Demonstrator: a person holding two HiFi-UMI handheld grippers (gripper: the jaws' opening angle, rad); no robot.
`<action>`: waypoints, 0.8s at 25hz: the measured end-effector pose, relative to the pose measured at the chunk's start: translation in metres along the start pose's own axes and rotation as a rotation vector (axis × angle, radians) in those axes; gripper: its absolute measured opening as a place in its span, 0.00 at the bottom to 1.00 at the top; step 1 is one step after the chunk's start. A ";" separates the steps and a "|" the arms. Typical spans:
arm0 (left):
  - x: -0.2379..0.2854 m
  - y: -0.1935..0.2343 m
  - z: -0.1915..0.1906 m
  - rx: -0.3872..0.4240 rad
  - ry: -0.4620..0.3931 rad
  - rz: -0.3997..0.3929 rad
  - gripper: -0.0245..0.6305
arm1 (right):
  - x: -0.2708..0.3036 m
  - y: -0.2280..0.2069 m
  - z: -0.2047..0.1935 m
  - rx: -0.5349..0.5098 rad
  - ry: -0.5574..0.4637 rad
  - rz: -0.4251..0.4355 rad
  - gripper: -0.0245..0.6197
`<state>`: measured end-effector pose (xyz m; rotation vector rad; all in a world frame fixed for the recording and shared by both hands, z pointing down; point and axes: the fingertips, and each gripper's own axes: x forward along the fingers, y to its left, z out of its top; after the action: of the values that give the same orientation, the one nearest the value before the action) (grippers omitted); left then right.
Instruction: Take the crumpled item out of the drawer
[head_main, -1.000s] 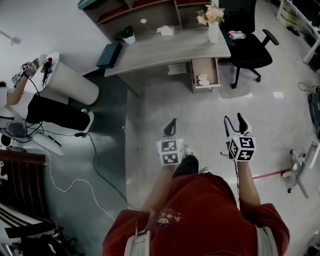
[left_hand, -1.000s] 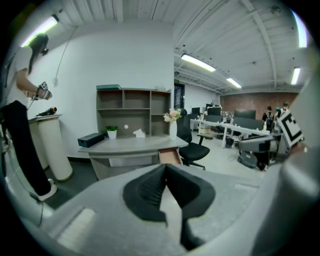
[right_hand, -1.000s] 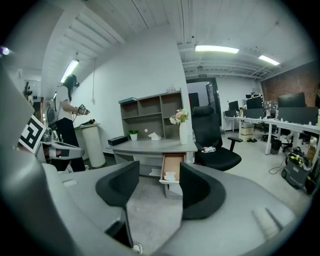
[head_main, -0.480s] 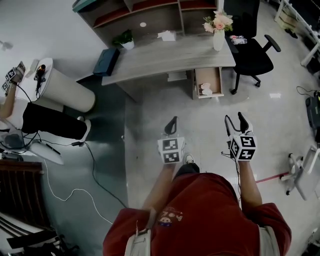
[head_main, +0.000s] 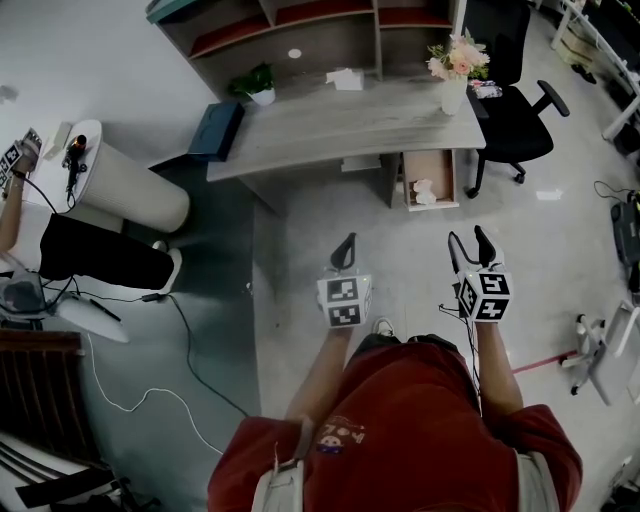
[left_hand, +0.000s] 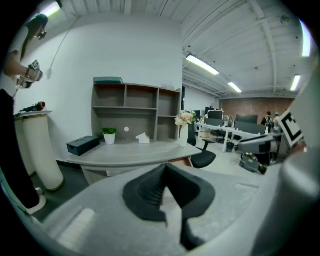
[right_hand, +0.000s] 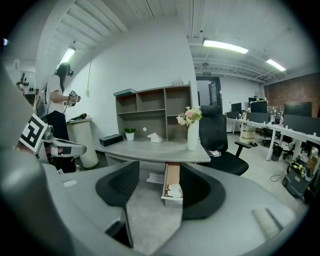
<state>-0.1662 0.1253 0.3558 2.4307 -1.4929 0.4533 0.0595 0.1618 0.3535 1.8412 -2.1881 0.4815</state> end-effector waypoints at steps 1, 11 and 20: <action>0.002 0.004 0.000 0.002 0.003 -0.002 0.03 | 0.004 0.003 0.000 0.002 0.002 -0.002 0.40; 0.034 0.017 0.003 0.003 0.023 -0.005 0.03 | 0.037 -0.005 -0.001 0.024 0.022 -0.007 0.40; 0.087 0.011 0.037 0.028 0.012 0.033 0.03 | 0.089 -0.048 0.023 0.038 0.010 0.030 0.40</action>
<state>-0.1343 0.0355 0.3567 2.4234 -1.5345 0.4986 0.0916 0.0646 0.3719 1.8233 -2.2182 0.5406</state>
